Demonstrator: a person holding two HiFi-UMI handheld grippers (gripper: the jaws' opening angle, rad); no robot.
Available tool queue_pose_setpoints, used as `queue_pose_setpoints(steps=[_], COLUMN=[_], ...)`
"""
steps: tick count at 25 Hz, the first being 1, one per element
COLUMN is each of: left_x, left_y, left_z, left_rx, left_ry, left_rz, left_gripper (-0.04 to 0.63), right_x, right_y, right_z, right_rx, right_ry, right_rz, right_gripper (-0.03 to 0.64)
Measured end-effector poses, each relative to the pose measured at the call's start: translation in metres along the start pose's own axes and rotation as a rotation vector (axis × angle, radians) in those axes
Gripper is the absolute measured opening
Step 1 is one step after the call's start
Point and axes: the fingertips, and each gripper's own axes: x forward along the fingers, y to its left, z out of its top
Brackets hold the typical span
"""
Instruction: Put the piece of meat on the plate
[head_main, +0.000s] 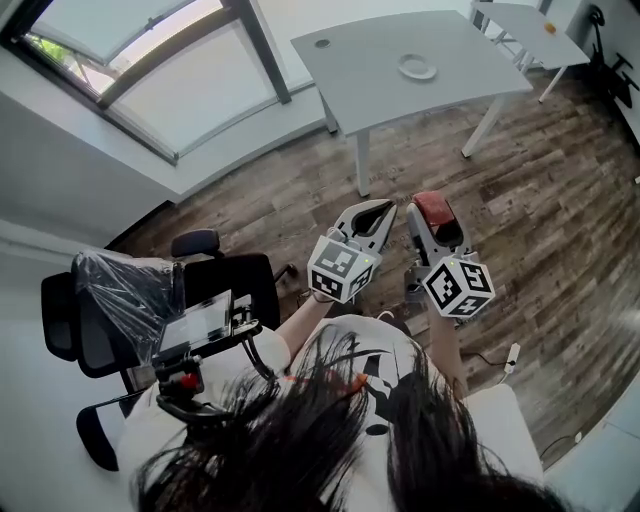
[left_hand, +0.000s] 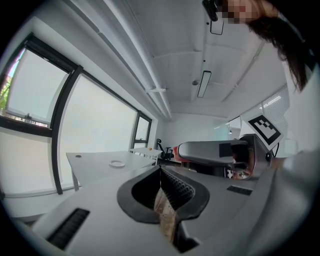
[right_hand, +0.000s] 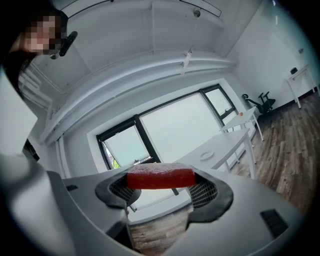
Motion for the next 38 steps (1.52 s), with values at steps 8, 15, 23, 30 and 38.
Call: queue_pose_setpoints(steps=[8, 15, 23, 30, 38], left_x=[-0.012, -0.02, -0.006, 0.043, 0.082], left_y=[0.059, 0.082, 0.099, 0.111, 0.127], left_z=[0.001, -0.005, -0.015, -0.019, -0.011], left_rx=[-0.018, -0.008, -0.042, -0.058, -0.071], left_ry=[0.006, 0.031, 0.062, 0.09, 0.072], left_rz=[-0.034, -0.074, -0.097, -0.113, -0.057], left_gripper=[0.006, 0.006, 0.006, 0.006, 0.006], right_x=[0.052, 0.068, 0.077, 0.104, 0.13], right_y=[0.031, 0.042, 0.03, -0.012, -0.04], right_z=[-0.019, -0.032, -0.039, -0.029, -0.007], right_rx=[0.005, 0.006, 0.035, 0.062, 0.047], right_ry=[0.011, 0.003, 0.013, 0.021, 0.023], right_rz=[-0.011, -0.06, -0.118, -0.14, -0.108], right_gripper=[0.313, 0.313, 0.313, 0.313, 0.313])
